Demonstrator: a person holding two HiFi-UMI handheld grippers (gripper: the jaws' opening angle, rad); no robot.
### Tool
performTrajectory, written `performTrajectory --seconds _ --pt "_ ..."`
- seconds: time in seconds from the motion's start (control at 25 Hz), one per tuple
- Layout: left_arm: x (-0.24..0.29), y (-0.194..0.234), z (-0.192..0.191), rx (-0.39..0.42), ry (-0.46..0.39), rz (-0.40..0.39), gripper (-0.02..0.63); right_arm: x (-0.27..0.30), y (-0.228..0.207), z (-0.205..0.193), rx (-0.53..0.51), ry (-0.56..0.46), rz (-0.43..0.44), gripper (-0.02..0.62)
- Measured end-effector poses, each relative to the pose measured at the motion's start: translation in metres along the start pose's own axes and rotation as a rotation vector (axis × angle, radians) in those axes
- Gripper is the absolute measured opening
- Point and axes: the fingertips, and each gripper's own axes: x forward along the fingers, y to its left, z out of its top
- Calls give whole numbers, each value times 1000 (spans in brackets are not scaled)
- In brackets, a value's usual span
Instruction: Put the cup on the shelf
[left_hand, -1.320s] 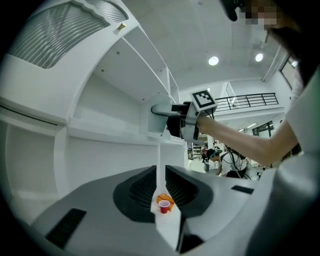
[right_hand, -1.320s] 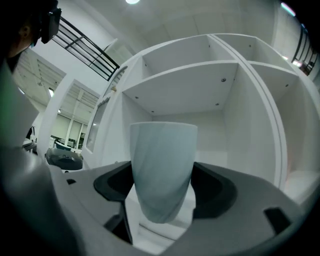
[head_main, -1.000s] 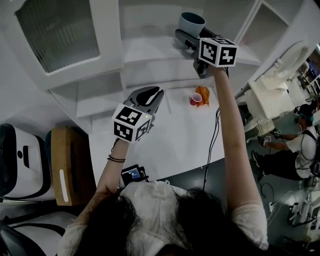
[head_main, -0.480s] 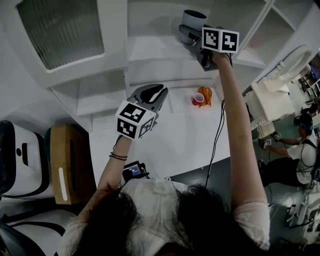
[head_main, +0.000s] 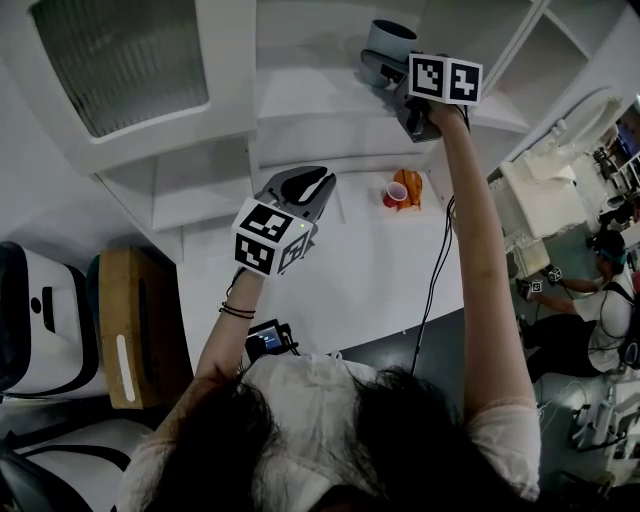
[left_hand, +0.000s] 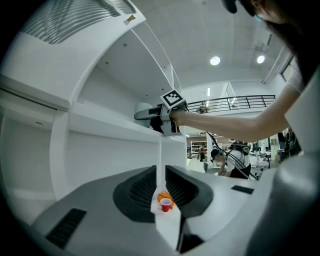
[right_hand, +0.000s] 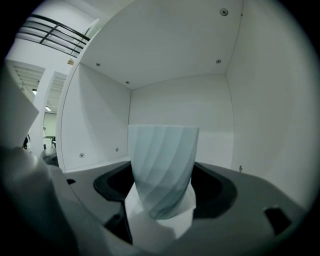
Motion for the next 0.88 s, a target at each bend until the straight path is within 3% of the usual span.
performTrajectory --seconds 0.88 --pt "-12 3 -5 -13 9 27 57 -7 -2 -11 -77 65 -94 359"
